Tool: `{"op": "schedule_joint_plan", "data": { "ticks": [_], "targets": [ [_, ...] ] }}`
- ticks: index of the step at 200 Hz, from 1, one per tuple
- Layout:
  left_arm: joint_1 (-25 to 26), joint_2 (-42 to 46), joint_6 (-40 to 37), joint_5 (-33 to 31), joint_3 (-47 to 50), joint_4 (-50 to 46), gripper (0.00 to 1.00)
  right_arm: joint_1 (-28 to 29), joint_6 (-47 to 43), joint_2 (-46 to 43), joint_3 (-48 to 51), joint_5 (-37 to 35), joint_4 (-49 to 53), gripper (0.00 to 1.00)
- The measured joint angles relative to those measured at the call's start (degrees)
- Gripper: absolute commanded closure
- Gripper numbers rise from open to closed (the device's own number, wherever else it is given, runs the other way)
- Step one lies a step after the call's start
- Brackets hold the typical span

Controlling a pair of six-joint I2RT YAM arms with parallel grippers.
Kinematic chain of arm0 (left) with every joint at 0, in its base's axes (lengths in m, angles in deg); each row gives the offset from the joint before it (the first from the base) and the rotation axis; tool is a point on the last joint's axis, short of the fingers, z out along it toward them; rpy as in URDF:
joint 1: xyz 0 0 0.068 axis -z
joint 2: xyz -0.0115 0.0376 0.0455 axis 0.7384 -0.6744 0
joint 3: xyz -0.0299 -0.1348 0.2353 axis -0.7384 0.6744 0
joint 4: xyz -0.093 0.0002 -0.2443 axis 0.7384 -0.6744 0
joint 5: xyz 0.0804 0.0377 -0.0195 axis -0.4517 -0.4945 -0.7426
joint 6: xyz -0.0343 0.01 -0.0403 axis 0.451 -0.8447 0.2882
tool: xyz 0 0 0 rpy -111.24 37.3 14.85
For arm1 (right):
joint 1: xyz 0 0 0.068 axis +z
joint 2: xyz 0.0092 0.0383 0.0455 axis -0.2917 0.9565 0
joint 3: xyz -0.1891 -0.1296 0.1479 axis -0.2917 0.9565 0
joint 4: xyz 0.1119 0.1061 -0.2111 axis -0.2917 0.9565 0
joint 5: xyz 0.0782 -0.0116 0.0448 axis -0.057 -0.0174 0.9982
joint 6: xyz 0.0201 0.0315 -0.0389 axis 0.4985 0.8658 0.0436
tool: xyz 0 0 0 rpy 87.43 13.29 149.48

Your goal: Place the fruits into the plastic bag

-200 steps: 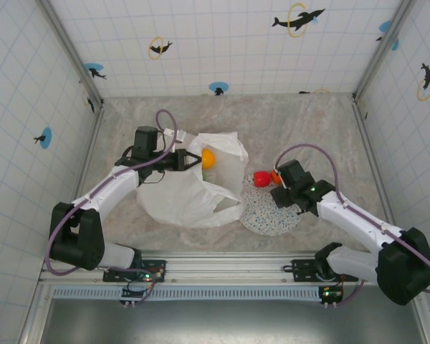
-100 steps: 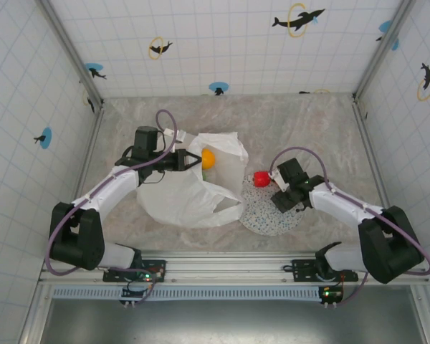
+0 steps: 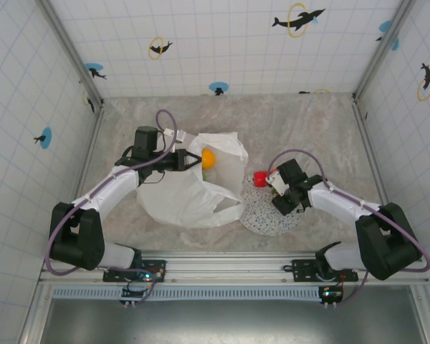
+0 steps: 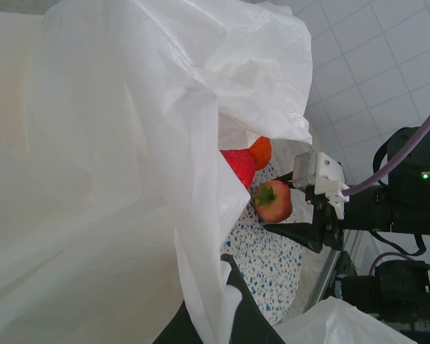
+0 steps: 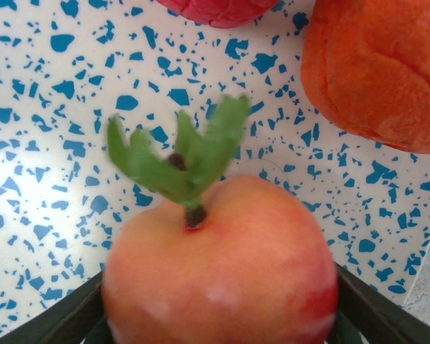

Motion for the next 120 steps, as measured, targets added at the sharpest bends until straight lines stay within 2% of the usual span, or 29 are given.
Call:
{"op": "schedule_joint_plan", "data": {
  "ticks": [49, 77, 120],
  "targets": [
    [0.0, 0.0, 0.0, 0.0, 0.0, 0.0, 1.0, 0.0, -0.3, 1.0, -0.6, 0.8, -0.7, 0.45],
    [0.0, 0.0, 0.0, 0.0, 0.0, 0.0, 1.0, 0.0, 0.1, 0.4, -0.9, 1.6, -0.6, 0.47],
    [0.0, 0.0, 0.0, 0.0, 0.0, 0.0, 1.0, -0.1, 1.9, -12.4, -0.9, 6.3, -2.3, 0.48]
  ]
}}
